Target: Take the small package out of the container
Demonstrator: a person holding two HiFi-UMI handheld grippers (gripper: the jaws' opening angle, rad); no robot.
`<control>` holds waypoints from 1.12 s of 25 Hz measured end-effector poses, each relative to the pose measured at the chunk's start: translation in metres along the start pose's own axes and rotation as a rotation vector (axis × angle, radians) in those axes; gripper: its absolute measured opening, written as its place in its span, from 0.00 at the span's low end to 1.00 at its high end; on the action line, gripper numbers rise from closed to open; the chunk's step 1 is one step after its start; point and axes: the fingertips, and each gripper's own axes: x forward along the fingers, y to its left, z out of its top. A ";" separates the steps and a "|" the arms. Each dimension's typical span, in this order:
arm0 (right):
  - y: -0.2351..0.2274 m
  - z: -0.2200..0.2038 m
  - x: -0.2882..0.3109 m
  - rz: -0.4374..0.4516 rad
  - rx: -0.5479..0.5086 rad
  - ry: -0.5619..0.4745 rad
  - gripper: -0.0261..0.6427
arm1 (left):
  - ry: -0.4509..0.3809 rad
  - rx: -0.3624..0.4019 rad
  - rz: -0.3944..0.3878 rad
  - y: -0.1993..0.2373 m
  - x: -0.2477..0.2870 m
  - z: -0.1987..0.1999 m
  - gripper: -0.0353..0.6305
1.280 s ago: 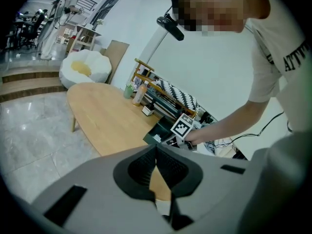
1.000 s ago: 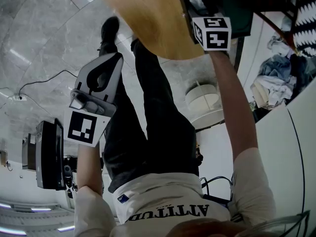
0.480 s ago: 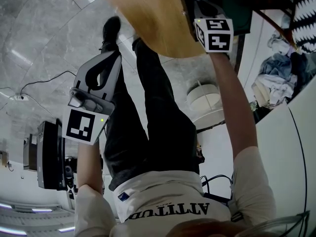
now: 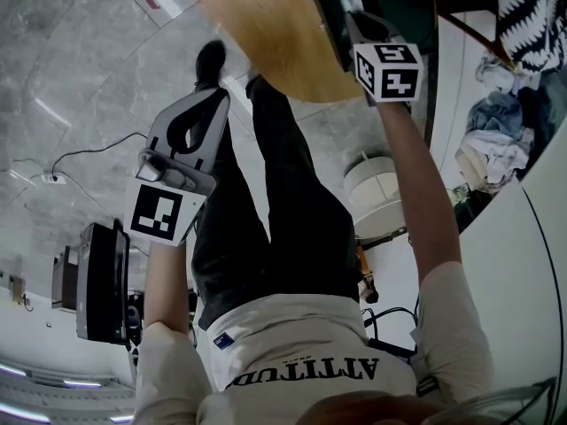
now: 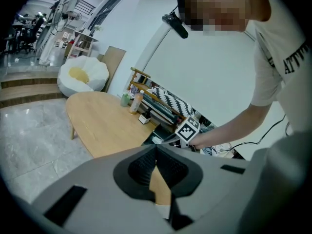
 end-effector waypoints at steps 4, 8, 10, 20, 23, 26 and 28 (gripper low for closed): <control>0.005 0.015 -0.028 0.005 0.009 -0.037 0.09 | -0.019 0.025 0.002 -0.006 -0.011 0.024 0.09; 0.009 0.024 -0.066 0.021 0.041 -0.062 0.09 | -0.036 0.043 0.005 -0.021 -0.026 0.048 0.09; 0.013 0.029 -0.084 0.033 0.052 -0.077 0.09 | -0.033 0.049 0.003 -0.028 -0.033 0.059 0.09; 0.032 0.058 -0.180 0.042 0.099 -0.176 0.09 | -0.075 0.108 -0.007 -0.068 -0.080 0.114 0.09; 0.039 0.065 -0.214 0.041 0.110 -0.203 0.09 | -0.073 0.142 -0.020 -0.082 -0.097 0.130 0.09; 0.046 0.070 -0.247 0.035 0.117 -0.231 0.09 | -0.073 0.167 -0.031 -0.096 -0.114 0.144 0.09; 0.048 0.072 -0.269 0.028 0.119 -0.250 0.09 | -0.076 0.190 -0.037 -0.107 -0.123 0.154 0.09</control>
